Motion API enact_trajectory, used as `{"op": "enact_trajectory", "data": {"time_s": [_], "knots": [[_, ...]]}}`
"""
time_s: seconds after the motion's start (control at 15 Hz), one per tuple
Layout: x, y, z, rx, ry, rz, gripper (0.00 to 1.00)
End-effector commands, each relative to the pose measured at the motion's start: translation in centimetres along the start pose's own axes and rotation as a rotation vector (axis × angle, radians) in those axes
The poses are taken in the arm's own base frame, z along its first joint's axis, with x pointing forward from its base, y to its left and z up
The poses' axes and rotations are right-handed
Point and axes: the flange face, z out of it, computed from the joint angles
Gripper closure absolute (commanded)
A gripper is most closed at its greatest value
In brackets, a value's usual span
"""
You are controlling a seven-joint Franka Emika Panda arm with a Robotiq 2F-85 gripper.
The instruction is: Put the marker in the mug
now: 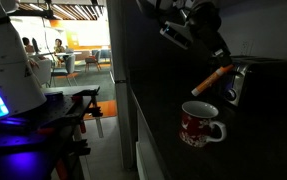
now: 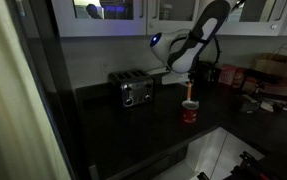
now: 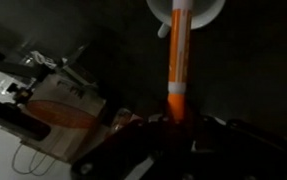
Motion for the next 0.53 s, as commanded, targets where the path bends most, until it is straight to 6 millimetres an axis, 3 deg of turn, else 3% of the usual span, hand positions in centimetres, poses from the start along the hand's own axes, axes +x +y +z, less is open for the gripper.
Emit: {"op": "enact_trajectory", "data": {"time_s": [0.0,0.47], "knots": [[0.1,-0.1,0.2,0.0,0.036,0.063,0.95],[-0.7,-0.6,3.1,-0.03,0.048,0.069,0.95]]}}
